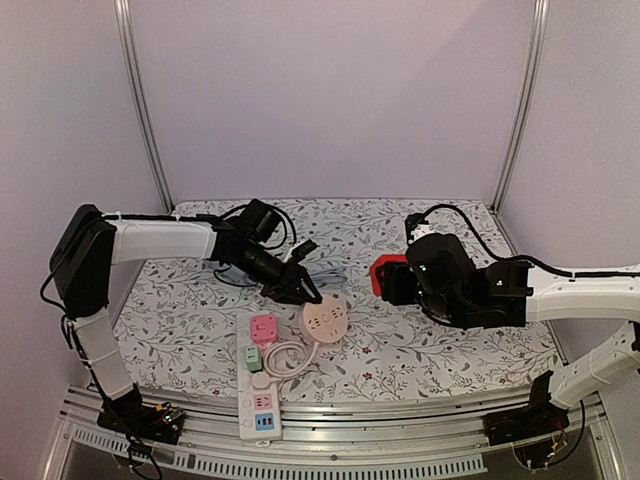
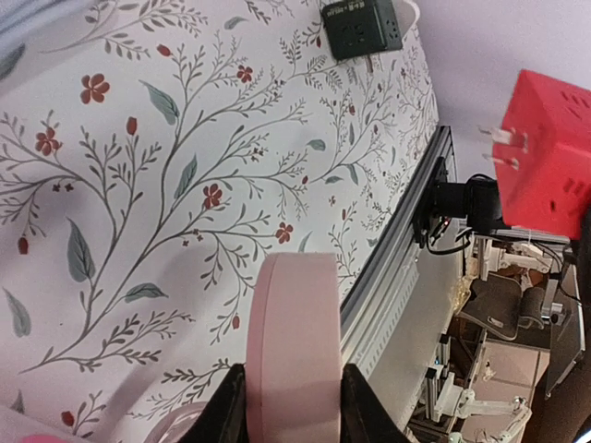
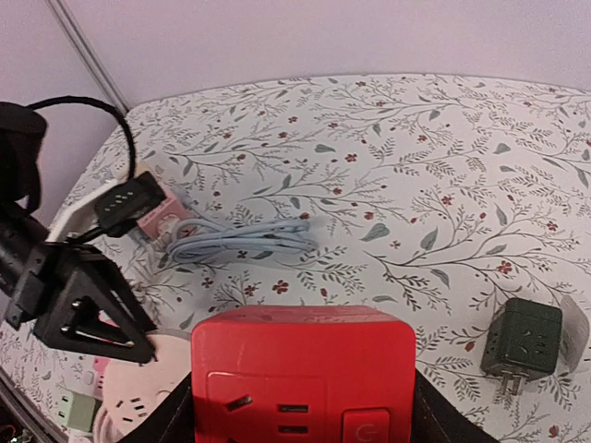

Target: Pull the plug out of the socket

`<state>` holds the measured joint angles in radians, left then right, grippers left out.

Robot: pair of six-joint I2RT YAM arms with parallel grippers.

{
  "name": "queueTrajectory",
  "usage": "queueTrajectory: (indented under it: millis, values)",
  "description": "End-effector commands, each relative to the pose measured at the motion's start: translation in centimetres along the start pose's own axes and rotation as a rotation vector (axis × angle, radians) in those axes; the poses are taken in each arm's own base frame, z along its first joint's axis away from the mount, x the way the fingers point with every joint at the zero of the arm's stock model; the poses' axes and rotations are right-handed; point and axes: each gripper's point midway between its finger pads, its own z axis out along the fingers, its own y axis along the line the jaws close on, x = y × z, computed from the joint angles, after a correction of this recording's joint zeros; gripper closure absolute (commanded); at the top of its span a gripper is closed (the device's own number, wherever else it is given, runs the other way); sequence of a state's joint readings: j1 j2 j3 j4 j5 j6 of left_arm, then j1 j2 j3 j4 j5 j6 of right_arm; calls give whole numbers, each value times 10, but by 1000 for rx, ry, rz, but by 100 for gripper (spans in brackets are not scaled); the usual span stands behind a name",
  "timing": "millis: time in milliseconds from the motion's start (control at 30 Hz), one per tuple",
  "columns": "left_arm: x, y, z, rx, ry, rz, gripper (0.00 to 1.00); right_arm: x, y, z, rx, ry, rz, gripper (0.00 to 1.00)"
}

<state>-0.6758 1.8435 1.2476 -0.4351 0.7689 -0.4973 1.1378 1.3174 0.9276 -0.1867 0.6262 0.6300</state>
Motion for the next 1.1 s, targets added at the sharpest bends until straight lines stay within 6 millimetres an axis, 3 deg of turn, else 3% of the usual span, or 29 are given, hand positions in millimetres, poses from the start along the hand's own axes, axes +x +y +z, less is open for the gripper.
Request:
queueTrajectory:
  millis: [0, 100, 200, 767, 1067]
  values:
    - [-11, -13, -23, -1, -63, 59, 70, 24, -71, 10, 195, 149, -12, 88]
    - [-11, -14, -24, 4, -66, 63, 70, 37, -98, 19, 238, 214, 24, 88]
    - [-11, -15, -24, 6, -69, 67, 70, 48, -112, 26, 259, 264, 44, 88]
    - [-11, -13, -22, 6, -62, 58, 70, 64, -123, 71, 299, 361, 22, 88]
    - [-10, -13, -22, 5, -60, 57, 70, 71, -159, 78, 389, 401, 51, 88]
